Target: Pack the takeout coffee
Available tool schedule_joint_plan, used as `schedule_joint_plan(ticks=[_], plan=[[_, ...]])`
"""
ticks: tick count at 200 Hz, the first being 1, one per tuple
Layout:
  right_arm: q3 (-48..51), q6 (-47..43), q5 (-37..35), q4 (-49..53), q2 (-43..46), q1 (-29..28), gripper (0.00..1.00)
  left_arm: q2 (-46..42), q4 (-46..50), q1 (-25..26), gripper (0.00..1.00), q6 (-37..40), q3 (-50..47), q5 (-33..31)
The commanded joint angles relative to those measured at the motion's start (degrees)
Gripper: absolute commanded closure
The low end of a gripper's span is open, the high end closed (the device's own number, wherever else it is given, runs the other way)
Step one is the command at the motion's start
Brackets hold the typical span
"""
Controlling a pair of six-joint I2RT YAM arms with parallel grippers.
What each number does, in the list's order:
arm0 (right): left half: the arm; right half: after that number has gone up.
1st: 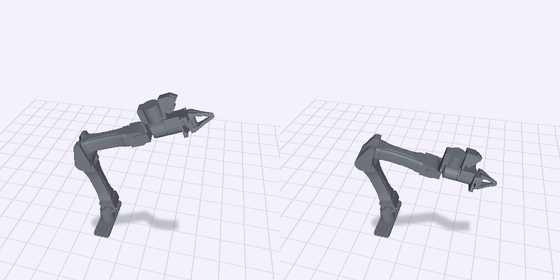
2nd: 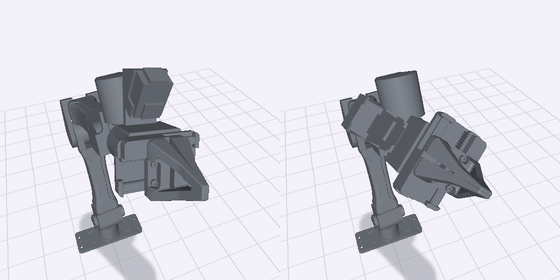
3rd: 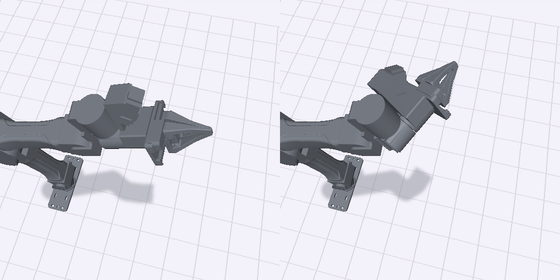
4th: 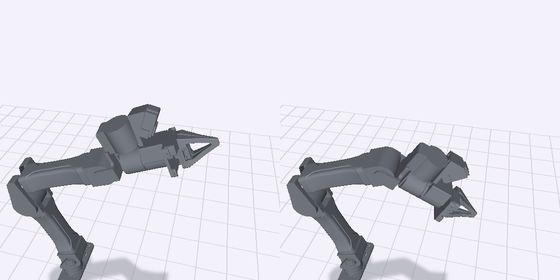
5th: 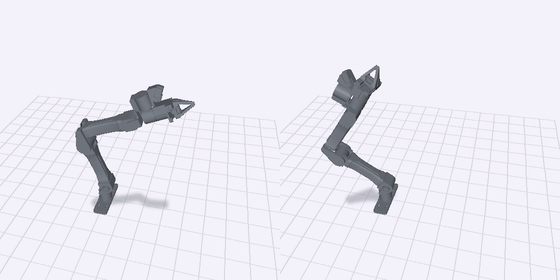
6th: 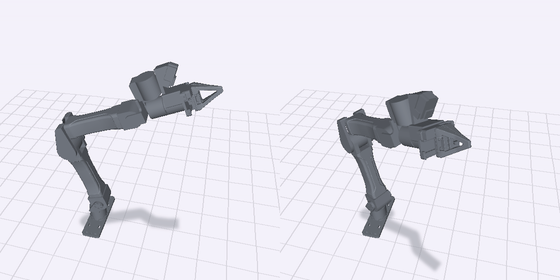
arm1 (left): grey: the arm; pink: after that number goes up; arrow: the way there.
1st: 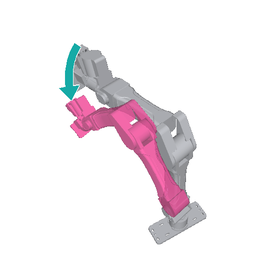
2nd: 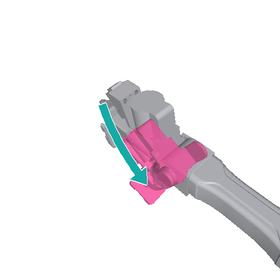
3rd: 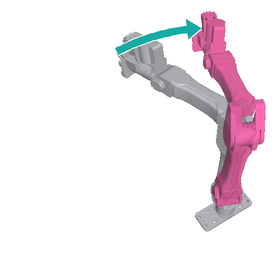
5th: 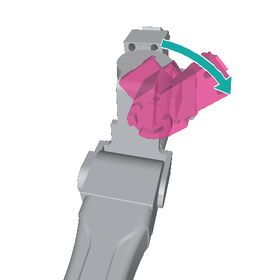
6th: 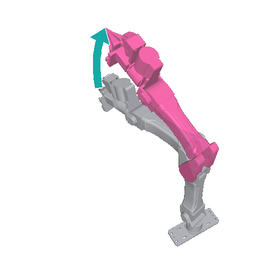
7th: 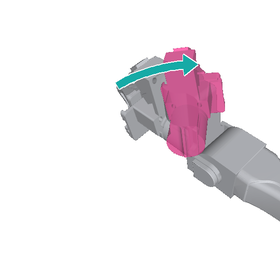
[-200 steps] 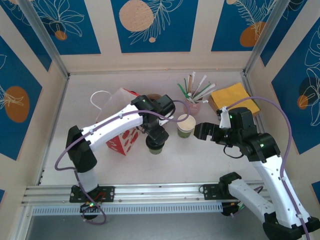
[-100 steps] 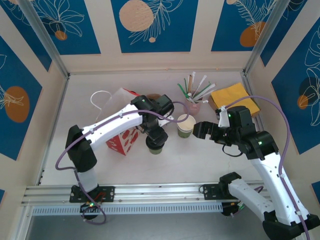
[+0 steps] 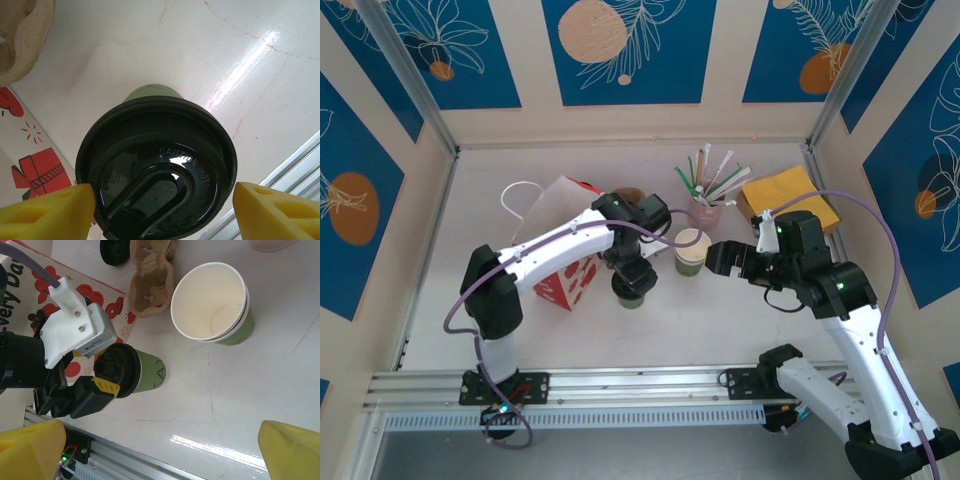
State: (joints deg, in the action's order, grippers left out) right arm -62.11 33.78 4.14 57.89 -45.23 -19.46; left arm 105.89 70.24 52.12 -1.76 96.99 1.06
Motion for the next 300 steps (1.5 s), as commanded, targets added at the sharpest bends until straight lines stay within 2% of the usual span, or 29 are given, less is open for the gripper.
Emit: schedule_joint_plan(ticks=[1,66,125,173,300], plan=[[-0.4,0.7,0.8,-0.1,-0.2,0.2,0.01,0.6,0.8,-0.7,0.28,1.1,-0.5,1.6],[-0.1,-0.4,3.2,-0.6,-0.6,0.2,0.01,1.4,1.5,-0.8,0.27,1.3,-1.0,1.8],[0.8,-1.5,9.5,-1.8,-1.9,0.1,0.01,1.9,1.7,-0.8,0.27,1.3,-1.1,1.2],[0.8,-1.7,8.9,-1.7,-2.1,0.0,0.01,2.2,2.1,-1.1,0.22,1.1,-0.1,0.2],[1.1,-1.8,8.1,-2.3,-2.8,0.0,0.01,2.6,4.1,-1.0,0.22,1.1,4.3,0.4]])
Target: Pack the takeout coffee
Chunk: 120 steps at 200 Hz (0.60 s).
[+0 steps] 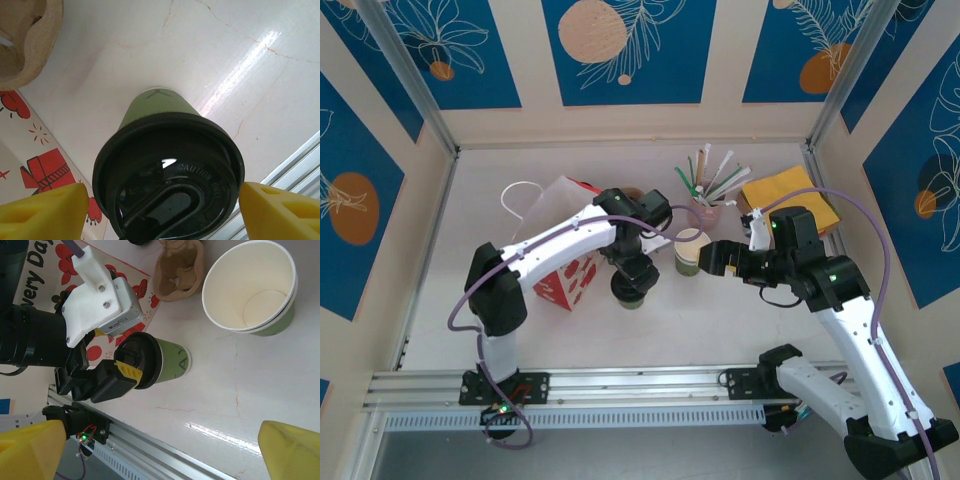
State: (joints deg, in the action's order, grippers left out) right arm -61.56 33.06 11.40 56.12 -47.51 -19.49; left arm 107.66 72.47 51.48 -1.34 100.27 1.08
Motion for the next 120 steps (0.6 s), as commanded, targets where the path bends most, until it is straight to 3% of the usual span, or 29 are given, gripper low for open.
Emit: schedule_joint_plan(ticks=[1,120], plan=[[0.6,-1.1,0.9,-0.6,-0.5,0.0,0.01,0.8,1.9,-0.4,0.22,0.7,1.0,0.4],[-0.3,-1.5,0.7,-0.2,-1.4,0.1,0.01,1.5,0.9,-0.5,0.22,2.1,-2.7,1.0]])
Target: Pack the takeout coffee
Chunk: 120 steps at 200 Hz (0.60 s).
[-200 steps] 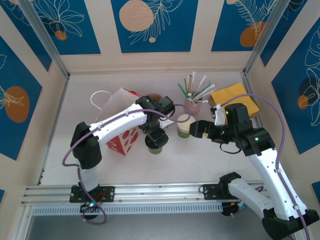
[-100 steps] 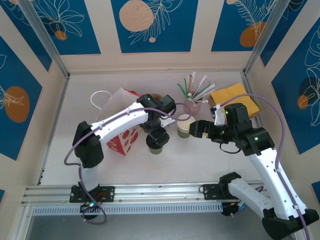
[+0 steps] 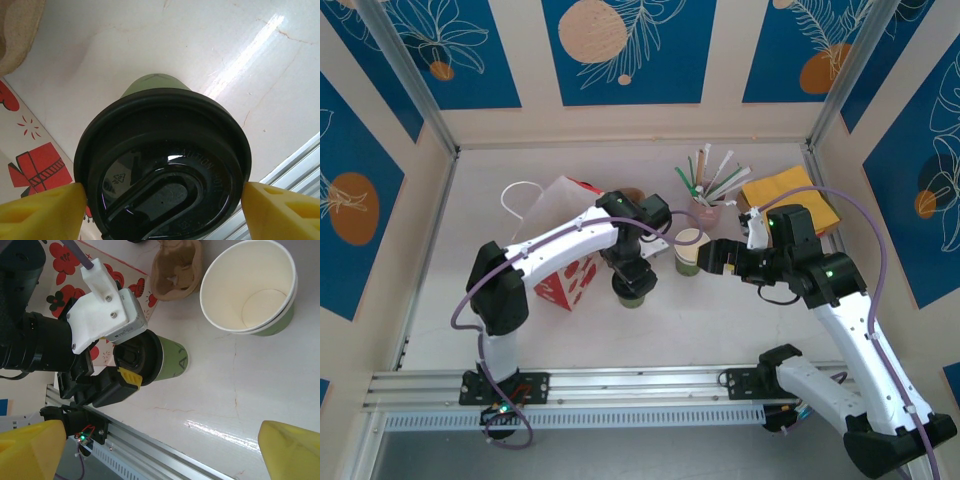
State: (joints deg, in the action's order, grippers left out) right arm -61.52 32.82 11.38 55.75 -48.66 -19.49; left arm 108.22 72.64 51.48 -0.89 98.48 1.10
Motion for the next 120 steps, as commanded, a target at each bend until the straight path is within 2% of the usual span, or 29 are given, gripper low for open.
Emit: schedule_joint_plan(ticks=[1,120], plan=[[-0.4,-1.3,0.8,0.1,-0.2,0.0,0.01,0.9,0.7,-0.5,0.22,1.7,-0.9,1.0],[0.2,-0.7,0.5,0.4,0.5,0.1,0.01,1.0,0.3,-0.4,0.24,1.2,-2.5,-0.7]])
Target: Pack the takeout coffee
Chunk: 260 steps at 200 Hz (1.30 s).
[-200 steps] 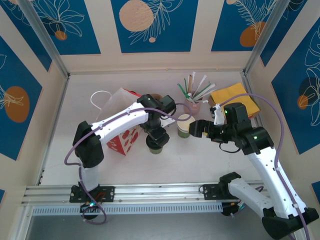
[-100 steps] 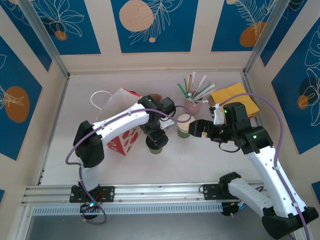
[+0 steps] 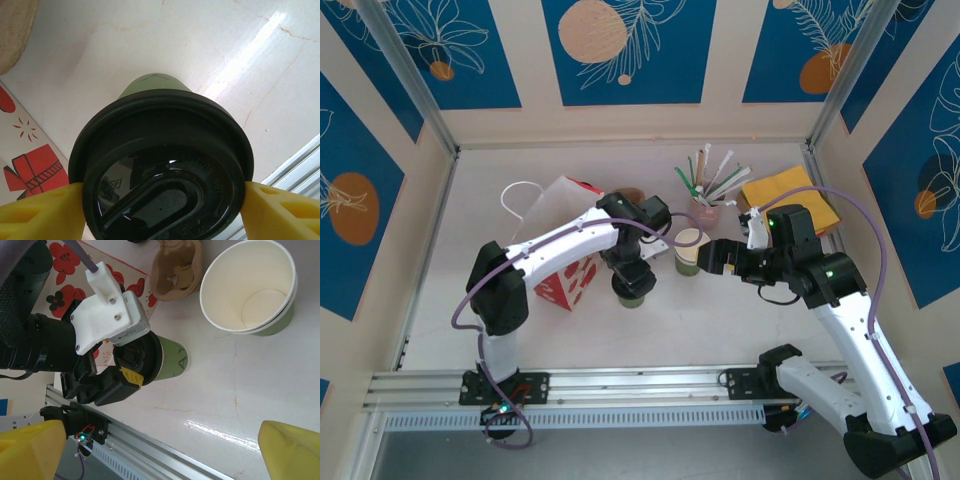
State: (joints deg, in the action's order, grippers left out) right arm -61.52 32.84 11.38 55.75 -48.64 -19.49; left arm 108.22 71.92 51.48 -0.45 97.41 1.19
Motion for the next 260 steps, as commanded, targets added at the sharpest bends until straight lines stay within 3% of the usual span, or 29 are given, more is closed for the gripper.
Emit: schedule_joint_plan(ticks=[1,260], plan=[[0.2,-0.8,0.5,0.4,0.5,0.1,0.01,1.0,1.0,-0.4,0.24,0.7,-1.4,-0.8],[0.5,-0.4,0.7,0.5,0.8,0.0,0.01,0.6,0.5,0.5,0.25,-1.0,-2.4,-2.7]])
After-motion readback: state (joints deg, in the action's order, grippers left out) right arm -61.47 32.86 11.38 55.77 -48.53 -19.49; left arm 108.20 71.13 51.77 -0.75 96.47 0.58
